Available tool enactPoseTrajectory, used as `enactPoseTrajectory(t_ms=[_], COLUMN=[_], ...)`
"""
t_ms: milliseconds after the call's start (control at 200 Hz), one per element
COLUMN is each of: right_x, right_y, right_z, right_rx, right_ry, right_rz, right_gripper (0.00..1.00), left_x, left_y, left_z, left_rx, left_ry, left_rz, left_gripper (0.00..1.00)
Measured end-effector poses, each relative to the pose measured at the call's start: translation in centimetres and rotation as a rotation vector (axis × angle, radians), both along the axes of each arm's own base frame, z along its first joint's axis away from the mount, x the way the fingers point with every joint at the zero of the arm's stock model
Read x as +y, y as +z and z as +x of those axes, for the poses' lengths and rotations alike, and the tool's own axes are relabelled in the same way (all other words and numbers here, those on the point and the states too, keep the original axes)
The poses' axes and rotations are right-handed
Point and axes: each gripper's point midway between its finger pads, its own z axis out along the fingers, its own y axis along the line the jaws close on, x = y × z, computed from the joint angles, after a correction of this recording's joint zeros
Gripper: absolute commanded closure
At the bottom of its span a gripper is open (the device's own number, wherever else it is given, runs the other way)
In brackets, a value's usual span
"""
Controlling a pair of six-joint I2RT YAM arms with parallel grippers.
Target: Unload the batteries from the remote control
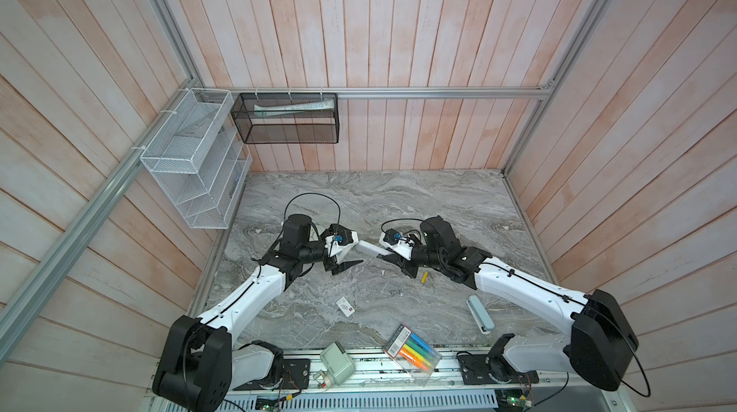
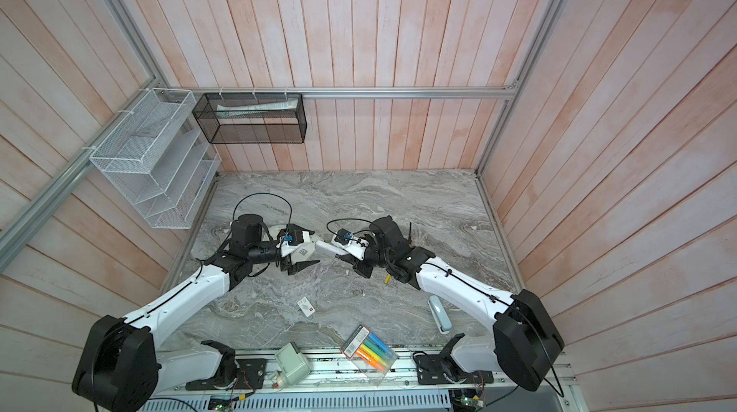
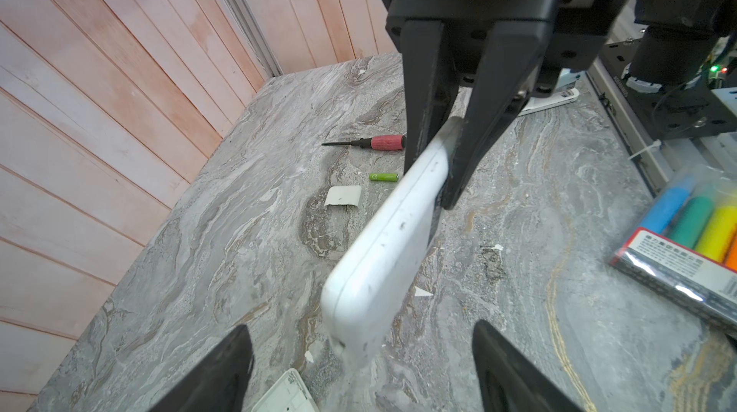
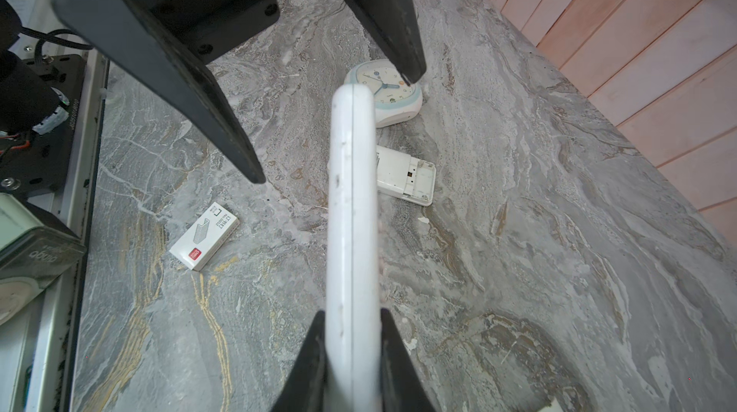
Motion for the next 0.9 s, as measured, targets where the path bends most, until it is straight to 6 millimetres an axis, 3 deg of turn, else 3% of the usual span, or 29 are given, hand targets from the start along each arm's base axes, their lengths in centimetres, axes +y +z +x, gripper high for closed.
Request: enactPoseTrajectory(t_ms=[360,705,895], right_x=[0.5,0.6,0.8], right_y=[1.2,0.5,0.3], right_z=[-0.3,-0.3,-0.4], right_rx=[-0.018,-0.006,-0.004], right_ry=[0.045,0.065,0.079], right_rz=[0.01,-0.017,-0.023], right_gripper=[1.0,1.0,1.0], left_x=[-1.0,-1.7,-2.0], left_y=[-0.3,0.0,-0.9], left_z=[-0.1,-0.9,-1.2], left_rx=[0.035,0.025,0.053], left_ry=[-0.109,-0.17,-0.188], left_rz=[0.007,0.006,0.02], left_gripper=[0.32,0.51,0.59])
